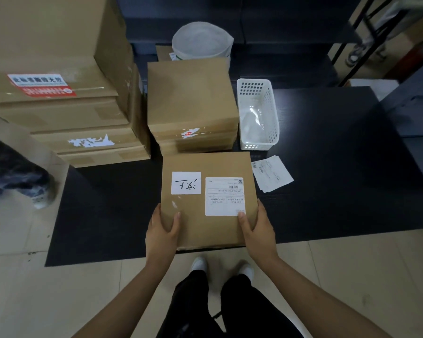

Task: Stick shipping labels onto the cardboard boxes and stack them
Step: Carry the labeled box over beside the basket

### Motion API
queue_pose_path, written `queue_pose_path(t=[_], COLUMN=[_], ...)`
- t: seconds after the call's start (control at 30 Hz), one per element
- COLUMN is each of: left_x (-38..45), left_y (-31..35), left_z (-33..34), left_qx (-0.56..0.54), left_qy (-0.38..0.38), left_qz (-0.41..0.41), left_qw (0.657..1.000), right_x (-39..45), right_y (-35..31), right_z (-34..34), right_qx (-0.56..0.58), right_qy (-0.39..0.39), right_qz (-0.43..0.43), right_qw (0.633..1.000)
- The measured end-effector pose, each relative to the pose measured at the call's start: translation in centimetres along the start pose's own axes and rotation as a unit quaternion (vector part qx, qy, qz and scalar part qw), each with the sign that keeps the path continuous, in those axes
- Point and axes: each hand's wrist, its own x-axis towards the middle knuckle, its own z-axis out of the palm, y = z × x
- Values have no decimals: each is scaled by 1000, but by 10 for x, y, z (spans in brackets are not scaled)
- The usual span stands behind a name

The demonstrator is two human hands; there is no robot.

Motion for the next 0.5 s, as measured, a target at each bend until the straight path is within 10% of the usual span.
queue_pose_path(t=[0.5], left_x=[-123], left_y=[122], left_z=[199], left_qx=[-96], left_qy=[-14], left_qz=[7], left_qw=[995], right_x=[21], right_y=[130], right_z=[-226], right_qx=[81], right_qy=[100], right_qz=[21], right_qw=[991])
